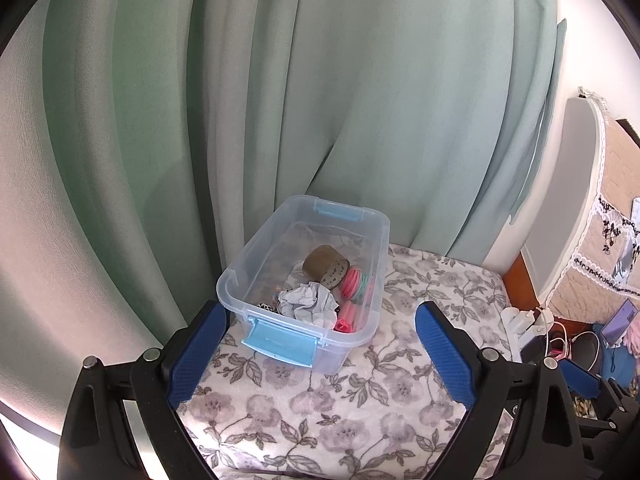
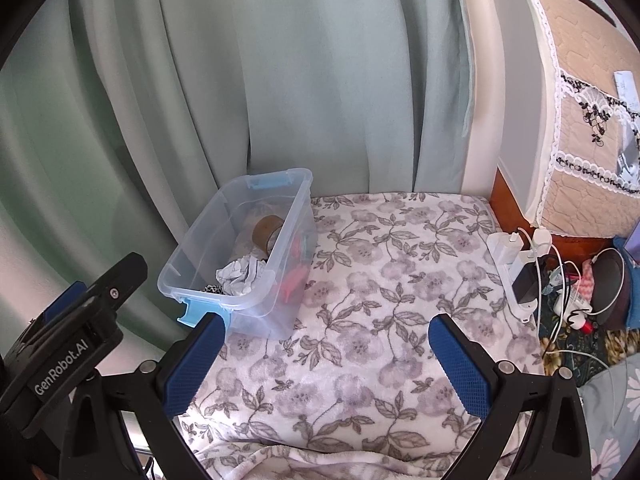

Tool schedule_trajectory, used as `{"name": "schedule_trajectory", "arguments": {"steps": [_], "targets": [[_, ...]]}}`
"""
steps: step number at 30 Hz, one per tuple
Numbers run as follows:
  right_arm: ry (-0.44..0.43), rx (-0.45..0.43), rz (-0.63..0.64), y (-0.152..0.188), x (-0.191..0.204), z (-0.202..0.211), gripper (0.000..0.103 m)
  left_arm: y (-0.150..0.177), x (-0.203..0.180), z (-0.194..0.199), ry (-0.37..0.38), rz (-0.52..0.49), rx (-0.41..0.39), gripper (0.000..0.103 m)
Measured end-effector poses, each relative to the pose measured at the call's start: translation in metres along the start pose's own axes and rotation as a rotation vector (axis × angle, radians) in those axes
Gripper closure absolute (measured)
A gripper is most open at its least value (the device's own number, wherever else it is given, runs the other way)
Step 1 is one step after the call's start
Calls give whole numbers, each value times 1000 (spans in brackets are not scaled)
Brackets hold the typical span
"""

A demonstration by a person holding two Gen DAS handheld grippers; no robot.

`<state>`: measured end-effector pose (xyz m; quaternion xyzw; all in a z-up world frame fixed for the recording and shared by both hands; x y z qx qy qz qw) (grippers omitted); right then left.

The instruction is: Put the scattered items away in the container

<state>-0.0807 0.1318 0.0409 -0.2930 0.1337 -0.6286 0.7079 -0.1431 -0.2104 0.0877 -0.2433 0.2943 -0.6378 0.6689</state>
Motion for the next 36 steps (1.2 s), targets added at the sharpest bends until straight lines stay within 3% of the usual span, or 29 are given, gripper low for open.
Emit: {"name": "schedule_trajectory", "arguments": {"steps": [7, 12, 15, 20, 25, 36], "targets": [[22, 12, 14, 5, 2, 0, 0, 8, 6, -8, -2, -5, 60, 7], [12, 45, 6, 11, 1, -8, 0, 18, 15, -21, -58, -27, 110, 7], [33, 52, -7, 12, -4, -8, 0, 21, 16, -27, -54, -19, 132, 7], [36, 57, -18, 11, -8, -8, 0, 24, 5, -26, -36, -56, 137, 7], [41, 50, -22, 10, -10, -6, 0, 25, -1, -26, -72, -100, 140, 7], [37, 45, -16, 10, -7, -4, 0, 20, 0, -21, -69, -89, 125, 7]]}}
Point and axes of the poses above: each gripper's, at about its wrist camera, not at the fingertips, and z roughly against the way its jaws point, x to its left, y to its underside, the point moved 10 cm from there along -z, roughly the way its jaws point, and after that the axes turned 9 degrees about x, right-handed, at the moved point
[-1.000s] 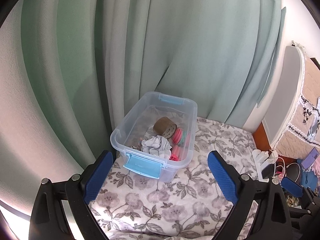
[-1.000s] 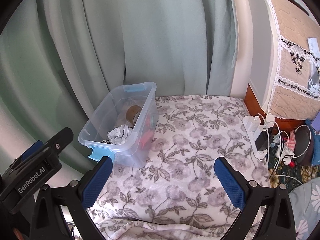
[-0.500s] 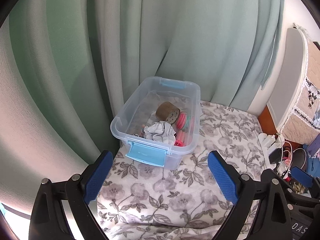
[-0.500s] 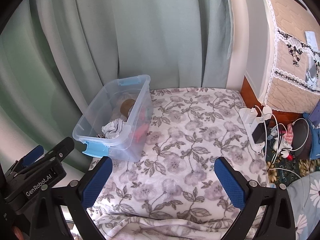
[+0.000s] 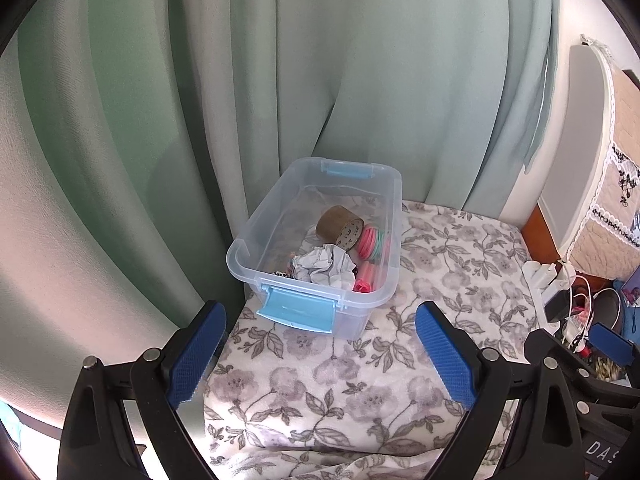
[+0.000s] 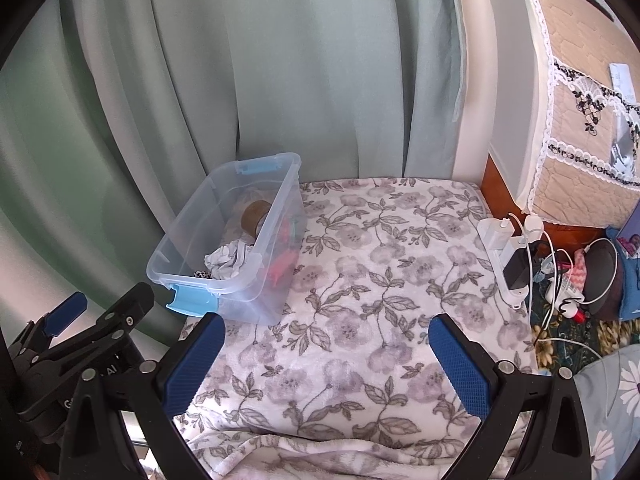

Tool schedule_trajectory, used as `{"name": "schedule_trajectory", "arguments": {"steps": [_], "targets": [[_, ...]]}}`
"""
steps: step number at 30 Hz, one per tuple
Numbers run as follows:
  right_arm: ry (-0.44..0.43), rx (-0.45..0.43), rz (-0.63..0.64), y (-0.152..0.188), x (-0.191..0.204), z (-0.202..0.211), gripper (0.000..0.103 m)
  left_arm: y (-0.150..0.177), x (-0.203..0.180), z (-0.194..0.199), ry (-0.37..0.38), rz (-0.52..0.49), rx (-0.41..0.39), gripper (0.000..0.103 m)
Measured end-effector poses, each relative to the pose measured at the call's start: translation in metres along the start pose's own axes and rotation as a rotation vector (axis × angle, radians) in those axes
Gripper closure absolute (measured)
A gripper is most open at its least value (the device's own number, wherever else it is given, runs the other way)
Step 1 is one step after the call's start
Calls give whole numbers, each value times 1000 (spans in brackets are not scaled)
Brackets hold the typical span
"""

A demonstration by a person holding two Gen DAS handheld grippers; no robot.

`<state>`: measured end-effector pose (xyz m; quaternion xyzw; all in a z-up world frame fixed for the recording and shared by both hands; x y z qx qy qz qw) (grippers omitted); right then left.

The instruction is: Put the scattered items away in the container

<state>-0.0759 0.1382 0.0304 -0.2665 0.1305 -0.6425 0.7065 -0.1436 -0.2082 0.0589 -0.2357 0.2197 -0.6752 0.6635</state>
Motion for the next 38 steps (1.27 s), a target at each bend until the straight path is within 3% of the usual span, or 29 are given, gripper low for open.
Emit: {"name": "schedule_trajectory", "arguments": {"steps": [14, 26, 38], "targets": [[17, 4, -36, -8, -16, -6, 0, -10, -19, -13, 4, -38, 9, 7], [10, 66, -29, 3, -16, -30, 0, 2, -15, -35, 11, -17, 62, 7], [8, 66, -27, 4, -15, -30, 0, 2, -13, -33, 18, -18, 59, 7]]}}
Point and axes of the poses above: each gripper's, at about its wrist camera, not at the fingertips, and z roughly against the way its jaws point, x to its left, y to its underside, the point moved 10 cm from there along -z, roughly the way its jaws point, and after that the axes turned 9 degrees about x, right-handed, at the moved point
